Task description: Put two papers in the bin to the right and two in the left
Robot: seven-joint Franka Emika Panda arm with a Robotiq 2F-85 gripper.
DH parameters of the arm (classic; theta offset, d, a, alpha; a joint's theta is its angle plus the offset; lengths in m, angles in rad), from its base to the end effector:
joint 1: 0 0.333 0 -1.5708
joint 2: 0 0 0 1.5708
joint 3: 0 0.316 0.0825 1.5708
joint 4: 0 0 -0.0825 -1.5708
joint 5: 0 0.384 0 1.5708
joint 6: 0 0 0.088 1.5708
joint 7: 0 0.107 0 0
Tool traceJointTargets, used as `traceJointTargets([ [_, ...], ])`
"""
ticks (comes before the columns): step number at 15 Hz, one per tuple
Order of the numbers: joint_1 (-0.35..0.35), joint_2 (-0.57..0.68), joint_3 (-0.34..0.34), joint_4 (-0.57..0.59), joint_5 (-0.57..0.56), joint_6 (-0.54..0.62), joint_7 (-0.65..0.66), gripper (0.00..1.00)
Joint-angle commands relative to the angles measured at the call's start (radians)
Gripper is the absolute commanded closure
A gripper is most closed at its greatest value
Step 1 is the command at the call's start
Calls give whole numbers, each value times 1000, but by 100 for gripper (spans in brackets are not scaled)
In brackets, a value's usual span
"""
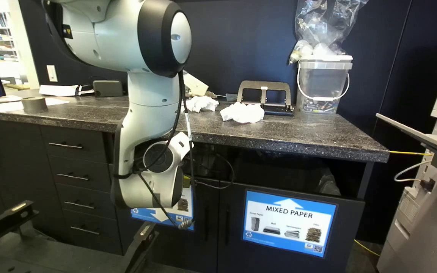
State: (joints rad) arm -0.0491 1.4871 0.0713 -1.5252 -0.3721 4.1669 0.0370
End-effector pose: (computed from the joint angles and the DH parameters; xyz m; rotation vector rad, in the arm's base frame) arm 0.5801 0.0524 -0.0523 -2.4289 -0.3373 -1.5961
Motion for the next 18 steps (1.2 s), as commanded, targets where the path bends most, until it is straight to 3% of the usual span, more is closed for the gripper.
traceJointTargets([
  [1,59,0,-9,35,124,43,-43,0],
  [6,120,-1,-24,45,271,58,-102,0],
  [9,146,-2,-42,42,276,-10,-116,0],
  [13,151,-87,-48,-101,276,-83,-107,0],
  [18,178,-222,-57,-299,293,-84,-138,0],
])
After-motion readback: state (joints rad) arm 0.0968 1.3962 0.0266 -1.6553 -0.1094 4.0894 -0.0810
